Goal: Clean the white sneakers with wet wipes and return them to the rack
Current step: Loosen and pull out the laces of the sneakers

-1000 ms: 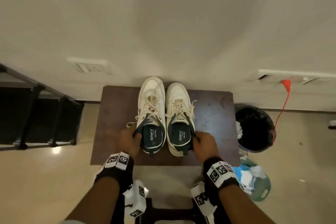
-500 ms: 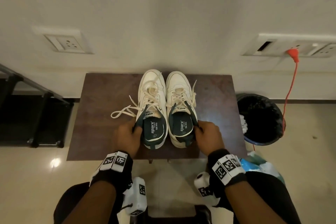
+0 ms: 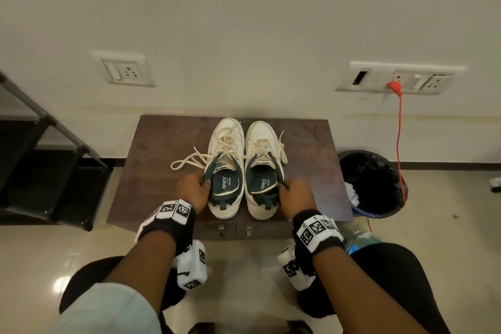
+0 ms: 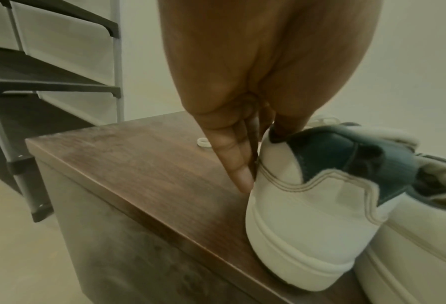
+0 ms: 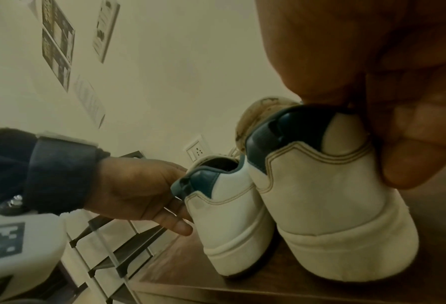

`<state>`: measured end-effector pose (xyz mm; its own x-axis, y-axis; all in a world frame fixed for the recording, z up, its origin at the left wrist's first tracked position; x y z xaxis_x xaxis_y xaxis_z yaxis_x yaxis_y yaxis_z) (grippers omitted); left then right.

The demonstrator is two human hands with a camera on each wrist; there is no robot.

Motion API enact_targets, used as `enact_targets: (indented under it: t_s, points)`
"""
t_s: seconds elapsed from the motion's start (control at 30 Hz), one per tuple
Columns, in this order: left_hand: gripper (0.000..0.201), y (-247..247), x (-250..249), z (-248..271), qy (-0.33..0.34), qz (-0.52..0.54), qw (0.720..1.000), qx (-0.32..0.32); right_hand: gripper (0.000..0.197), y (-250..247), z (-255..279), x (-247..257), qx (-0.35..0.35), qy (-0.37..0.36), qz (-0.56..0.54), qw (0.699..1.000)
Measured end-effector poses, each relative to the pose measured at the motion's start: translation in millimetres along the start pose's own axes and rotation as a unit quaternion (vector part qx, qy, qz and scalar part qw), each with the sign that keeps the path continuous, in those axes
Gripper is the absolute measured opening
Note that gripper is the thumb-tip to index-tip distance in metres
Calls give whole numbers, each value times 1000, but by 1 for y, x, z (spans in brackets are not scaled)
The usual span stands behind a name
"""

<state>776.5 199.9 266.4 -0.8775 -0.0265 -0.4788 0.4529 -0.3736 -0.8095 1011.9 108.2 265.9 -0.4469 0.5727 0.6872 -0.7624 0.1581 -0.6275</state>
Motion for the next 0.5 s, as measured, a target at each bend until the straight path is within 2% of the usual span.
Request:
enact_targets:
  t_s: [0.17, 0.33, 0.43, 0.5]
  points:
    - [22, 3, -1, 9, 3, 28, 1000, -6, 26, -1, -1, 2, 1, 5, 12, 1000]
    - [43, -8, -22, 25, 29, 15, 995, -89, 21, -8, 2, 9, -25, -15, 50, 998]
    - [41, -19, -43, 33, 57, -11, 988, -145, 19, -14, 10, 16, -43, -43, 66, 996]
    - [33, -25, -58, 40, 78, -47, 979, -180, 16, -18, 15, 24, -54, -76, 68, 993]
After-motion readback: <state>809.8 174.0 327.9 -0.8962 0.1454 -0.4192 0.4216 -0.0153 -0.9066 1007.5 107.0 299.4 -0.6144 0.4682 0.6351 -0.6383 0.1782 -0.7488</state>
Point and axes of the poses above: each hand's wrist, its own z-axis away from the middle knuckle, its own y-axis out of the palm, x = y × z, the point moved 7 cm from there along -z, towards the middle knuckle, and after that the axes turned 9 degrees about -z, right-handed, at the moved point
